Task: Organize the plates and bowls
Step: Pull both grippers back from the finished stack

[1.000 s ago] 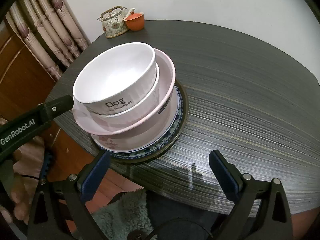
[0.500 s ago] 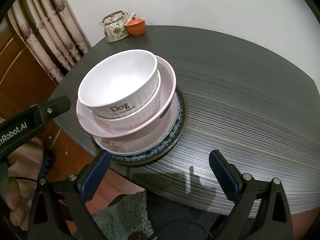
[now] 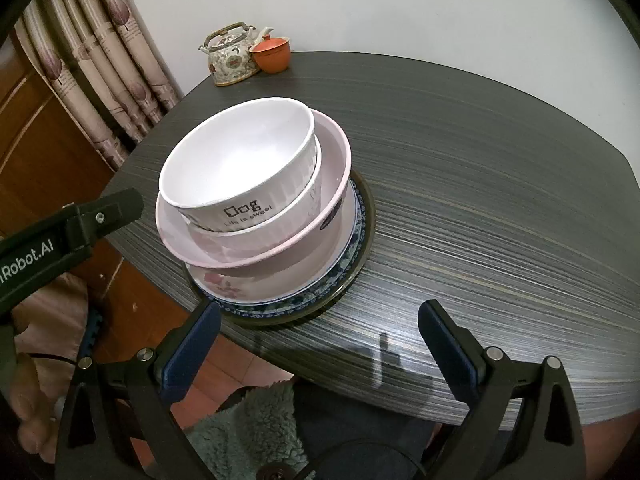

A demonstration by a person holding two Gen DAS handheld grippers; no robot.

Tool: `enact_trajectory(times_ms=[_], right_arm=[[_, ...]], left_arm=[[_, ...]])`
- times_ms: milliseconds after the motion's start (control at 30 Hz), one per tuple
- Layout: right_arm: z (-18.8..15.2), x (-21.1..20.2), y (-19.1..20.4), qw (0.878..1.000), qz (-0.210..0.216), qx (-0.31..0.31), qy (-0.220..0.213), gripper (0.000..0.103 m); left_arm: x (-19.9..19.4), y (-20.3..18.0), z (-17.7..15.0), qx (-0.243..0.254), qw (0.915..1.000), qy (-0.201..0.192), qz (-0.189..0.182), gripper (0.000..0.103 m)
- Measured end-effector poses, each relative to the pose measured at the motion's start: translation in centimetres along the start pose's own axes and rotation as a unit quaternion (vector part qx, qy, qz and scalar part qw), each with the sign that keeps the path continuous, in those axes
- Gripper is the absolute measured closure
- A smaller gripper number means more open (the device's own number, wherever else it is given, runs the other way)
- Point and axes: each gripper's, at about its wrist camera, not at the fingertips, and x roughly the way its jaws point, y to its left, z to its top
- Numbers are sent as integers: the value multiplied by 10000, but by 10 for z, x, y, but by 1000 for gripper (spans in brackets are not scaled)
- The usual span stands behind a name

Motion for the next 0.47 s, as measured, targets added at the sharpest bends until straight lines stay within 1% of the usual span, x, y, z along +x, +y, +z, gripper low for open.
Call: enact_trajectory(times_ms=[133, 467], right_arm=[[-1, 1, -2, 10000, -1, 24, 7, 5], [-1, 1, -2, 10000, 0, 21, 20, 5]], left_arm=[[-3, -3, 0, 88, 9999, -63, -9, 45], [-2, -3, 1, 68, 10000, -15, 10, 45]])
